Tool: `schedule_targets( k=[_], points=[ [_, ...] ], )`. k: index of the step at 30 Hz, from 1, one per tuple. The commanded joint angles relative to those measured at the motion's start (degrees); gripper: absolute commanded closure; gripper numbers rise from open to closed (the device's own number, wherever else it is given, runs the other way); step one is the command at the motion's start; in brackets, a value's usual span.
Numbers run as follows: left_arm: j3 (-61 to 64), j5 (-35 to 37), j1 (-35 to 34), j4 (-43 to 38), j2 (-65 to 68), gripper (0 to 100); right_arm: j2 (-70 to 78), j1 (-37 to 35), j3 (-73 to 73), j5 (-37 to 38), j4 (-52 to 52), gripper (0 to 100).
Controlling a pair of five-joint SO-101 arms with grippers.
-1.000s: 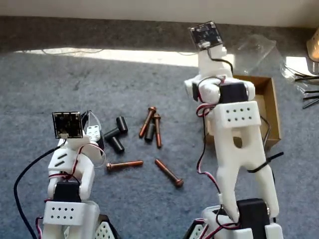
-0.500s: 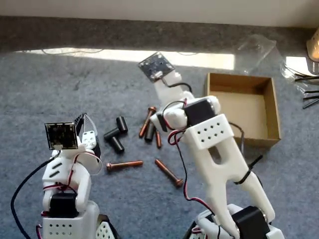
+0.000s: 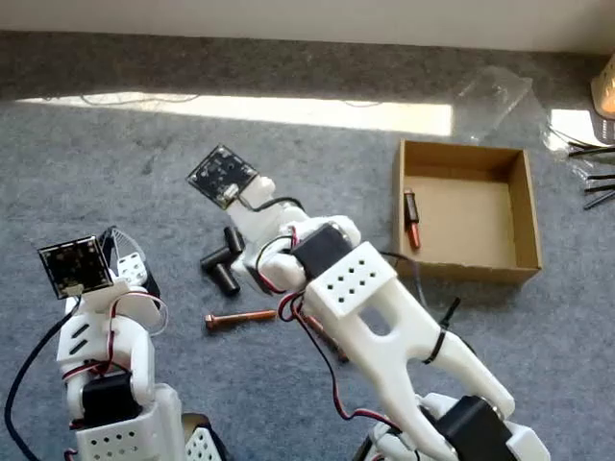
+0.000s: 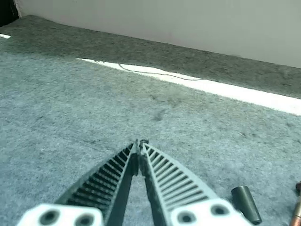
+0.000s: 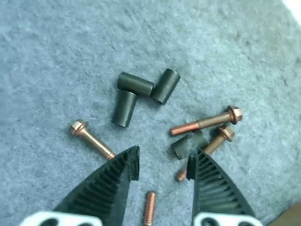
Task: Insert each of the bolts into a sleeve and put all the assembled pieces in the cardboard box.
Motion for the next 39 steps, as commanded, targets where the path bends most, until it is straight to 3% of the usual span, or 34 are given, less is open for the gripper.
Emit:
schedule_targets(
  k=[1,5,10,18,28,39],
  points=[
    [-2.86,-0.09,-0.57,0.26,-0.75,97,6.02,-1.36,-1.19,-1.49,-1.71,84.7],
    [-1.98,-0.09,-0.57,0.09,-0.75,97,15.52,-1.27,-7.78,-6.33,-1.89,84.7],
    [-1.36,-0.09,-0.66,0.0,-0.75,97,24.75,-2.95,-15.34,-6.95,1.8,84.7],
    [-1.36,-0.09,-0.75,0.0,-0.75,97,30.81,-3.12,-28.09,-11.96,7.08,84.7],
    [-1.45,-0.09,-5.58,0.0,-0.75,97,31.08,-3.12,-28.97,-12.31,4.62,84.7],
    [-1.36,-0.09,-5.93,0.0,-0.75,97,31.16,-4.44,-24.84,-13.45,-0.57,84.7]
  ],
)
